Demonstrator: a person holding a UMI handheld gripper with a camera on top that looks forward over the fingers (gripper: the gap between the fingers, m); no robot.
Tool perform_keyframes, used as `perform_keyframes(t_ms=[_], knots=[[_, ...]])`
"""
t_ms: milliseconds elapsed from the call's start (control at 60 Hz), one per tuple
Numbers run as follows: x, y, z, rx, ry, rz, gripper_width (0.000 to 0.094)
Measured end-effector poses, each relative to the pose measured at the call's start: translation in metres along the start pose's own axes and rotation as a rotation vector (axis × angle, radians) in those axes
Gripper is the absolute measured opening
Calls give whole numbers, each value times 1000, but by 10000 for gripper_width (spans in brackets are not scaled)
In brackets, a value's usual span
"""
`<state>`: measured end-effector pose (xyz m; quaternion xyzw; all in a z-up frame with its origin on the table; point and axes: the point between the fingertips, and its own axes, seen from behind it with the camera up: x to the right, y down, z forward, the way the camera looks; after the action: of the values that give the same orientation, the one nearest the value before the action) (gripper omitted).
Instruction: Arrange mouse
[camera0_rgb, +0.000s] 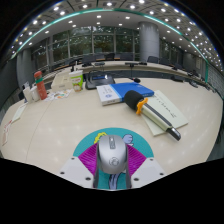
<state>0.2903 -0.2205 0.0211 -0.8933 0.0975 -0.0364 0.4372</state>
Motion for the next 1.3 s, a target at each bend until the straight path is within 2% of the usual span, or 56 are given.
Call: perform_keyframes(t_ms=[100,267,317,367,417,467,667,967,1117,1300], knots=[[6,16,9,-18,2,4,404],[8,27,11,-43,0,18,536],[8,29,6,-57,0,27,663],[7,27,-4,-57,-1,30,865],[8,23,-19,-44,14,23,835],[9,19,-40,-29,38,12,862],[-2,8,-155,39,95,-29,860],[-38,51,-331,93,140,-65,857],[-59,75,-385,104,135,-59,854],[-76,87,-420,123,126,-87,853]])
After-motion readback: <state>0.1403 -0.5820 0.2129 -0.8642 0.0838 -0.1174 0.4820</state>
